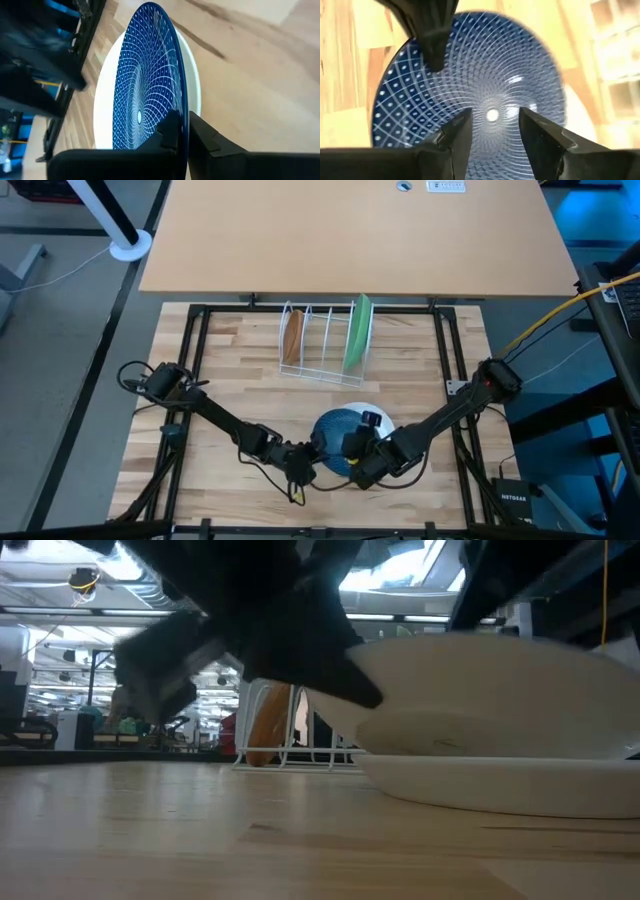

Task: Sort dishes
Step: Put the blue plate in the dish rack

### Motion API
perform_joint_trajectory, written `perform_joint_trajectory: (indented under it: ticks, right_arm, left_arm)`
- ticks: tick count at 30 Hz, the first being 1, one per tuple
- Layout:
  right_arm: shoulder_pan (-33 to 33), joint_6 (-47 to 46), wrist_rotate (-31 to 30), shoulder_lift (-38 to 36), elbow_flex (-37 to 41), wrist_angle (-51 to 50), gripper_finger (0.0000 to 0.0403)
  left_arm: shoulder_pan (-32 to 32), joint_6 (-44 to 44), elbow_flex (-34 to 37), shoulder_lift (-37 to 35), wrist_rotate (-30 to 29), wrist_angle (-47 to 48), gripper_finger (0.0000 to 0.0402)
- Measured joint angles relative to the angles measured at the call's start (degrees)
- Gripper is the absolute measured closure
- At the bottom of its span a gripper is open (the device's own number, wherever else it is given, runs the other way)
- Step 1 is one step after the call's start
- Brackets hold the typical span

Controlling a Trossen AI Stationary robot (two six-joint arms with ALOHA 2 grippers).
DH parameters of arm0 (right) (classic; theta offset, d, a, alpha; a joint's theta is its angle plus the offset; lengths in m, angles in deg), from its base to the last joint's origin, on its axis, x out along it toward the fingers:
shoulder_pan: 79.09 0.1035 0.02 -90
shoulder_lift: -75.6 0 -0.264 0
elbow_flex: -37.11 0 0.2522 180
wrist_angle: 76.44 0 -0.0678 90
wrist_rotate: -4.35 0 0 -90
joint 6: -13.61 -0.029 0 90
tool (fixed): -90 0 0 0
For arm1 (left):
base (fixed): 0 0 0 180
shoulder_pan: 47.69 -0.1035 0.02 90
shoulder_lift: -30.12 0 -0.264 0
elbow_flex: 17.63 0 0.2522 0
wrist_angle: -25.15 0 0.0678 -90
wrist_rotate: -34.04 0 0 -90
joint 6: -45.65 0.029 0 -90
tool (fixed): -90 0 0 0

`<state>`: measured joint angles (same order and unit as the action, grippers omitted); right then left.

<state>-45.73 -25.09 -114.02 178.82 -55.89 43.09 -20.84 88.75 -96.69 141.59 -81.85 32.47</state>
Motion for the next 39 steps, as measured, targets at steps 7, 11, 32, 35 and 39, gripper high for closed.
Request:
perform_joint_trajectory:
  ticks: [7, 11, 32, 35, 39]
  right_arm:
    - [0.04, 3.46, -4.52, -0.11, -10.77, -15.48, 0.0237]
    - [0.04, 4.92, -7.9, -0.13, -17.96, -25.81, 0.0237]
    - [0.02, 23.2, -22.28, -3.19, -54.61, -43.33, 0.0237]
    - [0.02, 27.57, -26.05, -5.25, -55.05, -41.74, 0.0237]
    - [-0.07, 30.08, -31.99, -7.93, -54.82, -42.62, 0.0237]
  left_arm:
    - [0.25, -10.03, -0.15, -3.98, -1.21, 0.18, 0.04]
    - [-0.07, -15.94, -0.15, -7.3, -1.48, 0.63, 0.04]
    - [0.04, -37.87, -0.17, -24.44, -16.78, 3.38, 0.04]
    - [-0.15, -38.75, -0.17, -26.22, -21.97, 3.15, 0.04]
    - [-1.45, -39.47, -0.17, -28.14, -28.34, 2.51, 0.04]
